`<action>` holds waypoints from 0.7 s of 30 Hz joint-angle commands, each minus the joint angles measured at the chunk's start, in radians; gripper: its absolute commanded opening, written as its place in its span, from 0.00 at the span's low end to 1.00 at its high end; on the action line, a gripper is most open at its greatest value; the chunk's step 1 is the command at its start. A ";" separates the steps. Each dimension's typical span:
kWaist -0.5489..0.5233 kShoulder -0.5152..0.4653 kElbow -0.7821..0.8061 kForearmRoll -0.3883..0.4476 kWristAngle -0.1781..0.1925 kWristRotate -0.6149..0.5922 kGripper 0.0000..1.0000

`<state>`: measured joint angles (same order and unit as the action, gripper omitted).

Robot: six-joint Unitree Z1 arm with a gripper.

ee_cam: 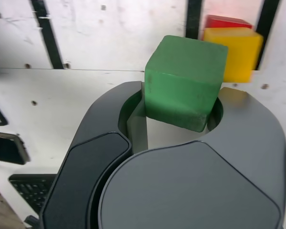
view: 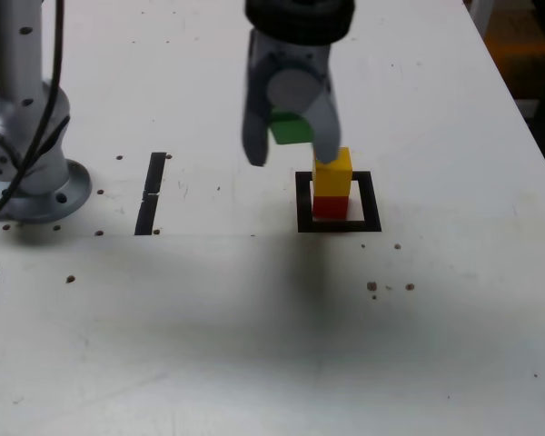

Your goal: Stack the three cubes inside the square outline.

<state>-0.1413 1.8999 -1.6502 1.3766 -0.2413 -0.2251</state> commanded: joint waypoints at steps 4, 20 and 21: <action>0.003 0.058 -0.085 -0.002 0.002 0.017 0.20; 0.016 0.129 -0.128 0.005 -0.002 0.035 0.21; 0.017 0.132 -0.125 0.005 -0.002 0.035 0.21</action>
<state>-0.1279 2.0268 -1.7769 1.3806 -0.2417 -0.1914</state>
